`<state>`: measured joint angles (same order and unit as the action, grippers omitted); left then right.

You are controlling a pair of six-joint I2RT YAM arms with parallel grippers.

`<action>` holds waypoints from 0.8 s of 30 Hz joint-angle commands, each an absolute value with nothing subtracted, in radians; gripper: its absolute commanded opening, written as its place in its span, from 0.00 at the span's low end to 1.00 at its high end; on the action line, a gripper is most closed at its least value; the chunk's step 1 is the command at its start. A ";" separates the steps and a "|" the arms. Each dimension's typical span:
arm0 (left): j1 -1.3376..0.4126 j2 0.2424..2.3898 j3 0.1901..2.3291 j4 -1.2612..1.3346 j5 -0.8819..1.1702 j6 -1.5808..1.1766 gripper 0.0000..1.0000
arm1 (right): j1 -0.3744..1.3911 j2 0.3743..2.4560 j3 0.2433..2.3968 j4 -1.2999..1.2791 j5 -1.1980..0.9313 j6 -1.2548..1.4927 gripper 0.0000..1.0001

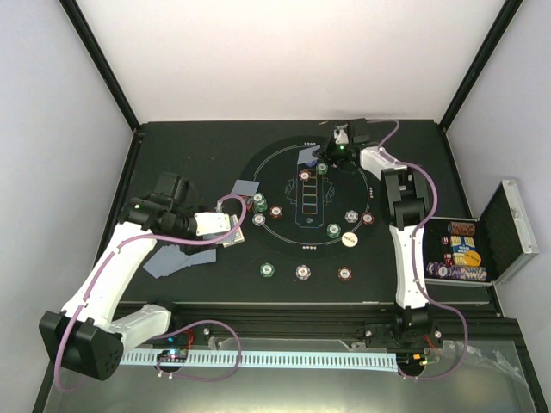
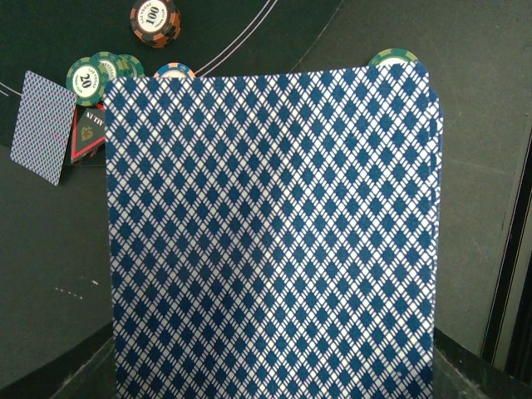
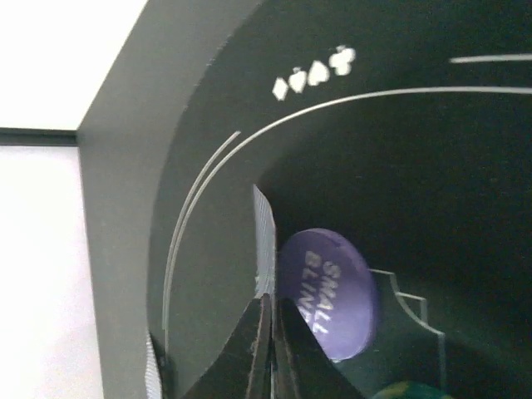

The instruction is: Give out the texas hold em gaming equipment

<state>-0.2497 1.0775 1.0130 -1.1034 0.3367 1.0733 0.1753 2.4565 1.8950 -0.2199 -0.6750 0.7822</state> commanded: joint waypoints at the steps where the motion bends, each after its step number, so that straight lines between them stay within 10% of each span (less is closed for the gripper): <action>1: -0.249 1.054 1.057 -1.126 0.336 1.077 0.02 | 0.176 2.462 1.982 -0.331 -0.605 0.726 0.10; 13: -0.249 1.057 1.074 -1.136 0.360 1.065 0.02 | 0.157 2.170 1.798 -0.458 -0.445 0.582 0.44; 24: -0.248 1.040 1.085 -1.164 0.390 1.049 0.01 | 0.387 1.633 1.091 -0.057 -0.648 0.783 0.75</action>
